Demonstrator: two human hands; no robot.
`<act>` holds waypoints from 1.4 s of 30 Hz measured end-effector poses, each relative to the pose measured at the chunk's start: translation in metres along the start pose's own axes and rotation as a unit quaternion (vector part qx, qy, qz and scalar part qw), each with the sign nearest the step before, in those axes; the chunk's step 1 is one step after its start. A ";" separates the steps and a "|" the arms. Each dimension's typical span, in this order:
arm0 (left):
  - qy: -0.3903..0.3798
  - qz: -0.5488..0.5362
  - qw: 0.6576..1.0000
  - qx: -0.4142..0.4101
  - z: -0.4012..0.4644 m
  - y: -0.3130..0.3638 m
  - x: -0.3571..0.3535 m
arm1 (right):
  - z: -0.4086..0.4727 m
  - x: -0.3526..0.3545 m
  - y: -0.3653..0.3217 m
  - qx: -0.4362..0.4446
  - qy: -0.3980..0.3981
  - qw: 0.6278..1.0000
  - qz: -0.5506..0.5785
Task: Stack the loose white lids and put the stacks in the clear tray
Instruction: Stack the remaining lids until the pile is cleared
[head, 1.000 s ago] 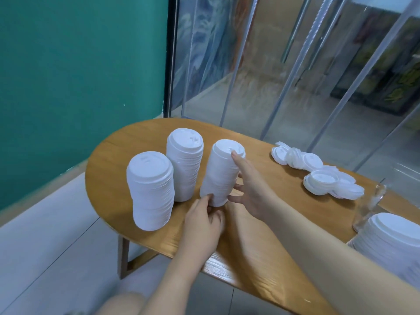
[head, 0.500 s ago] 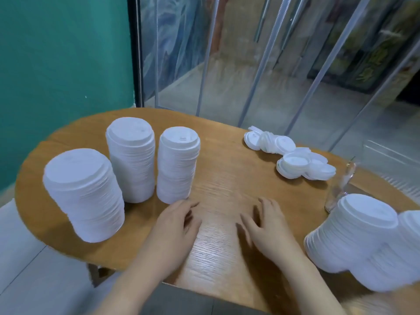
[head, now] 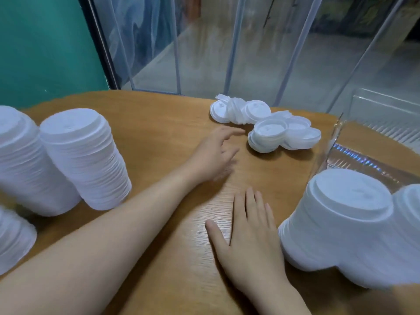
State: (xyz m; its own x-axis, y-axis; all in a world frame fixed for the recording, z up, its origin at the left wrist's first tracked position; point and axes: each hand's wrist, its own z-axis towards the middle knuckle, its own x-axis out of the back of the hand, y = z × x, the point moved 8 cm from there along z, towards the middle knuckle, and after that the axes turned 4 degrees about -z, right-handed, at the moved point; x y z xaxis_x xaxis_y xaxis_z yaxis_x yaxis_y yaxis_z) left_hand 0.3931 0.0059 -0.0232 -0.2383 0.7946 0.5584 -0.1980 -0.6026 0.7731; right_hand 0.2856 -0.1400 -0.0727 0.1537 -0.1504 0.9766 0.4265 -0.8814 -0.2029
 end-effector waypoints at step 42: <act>-0.063 0.061 0.980 0.179 -0.105 -0.007 0.039 | 0.018 0.014 -0.007 0.007 0.093 0.992 0.088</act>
State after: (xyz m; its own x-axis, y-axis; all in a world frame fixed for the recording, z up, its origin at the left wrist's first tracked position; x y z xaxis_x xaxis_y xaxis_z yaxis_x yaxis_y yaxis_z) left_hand 0.2851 0.0331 -0.0384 -0.1147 0.7341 0.6693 0.1765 -0.6479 0.7410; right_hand 0.3008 -0.1281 -0.0584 0.0605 -0.3815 0.9224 0.4211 -0.8281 -0.3701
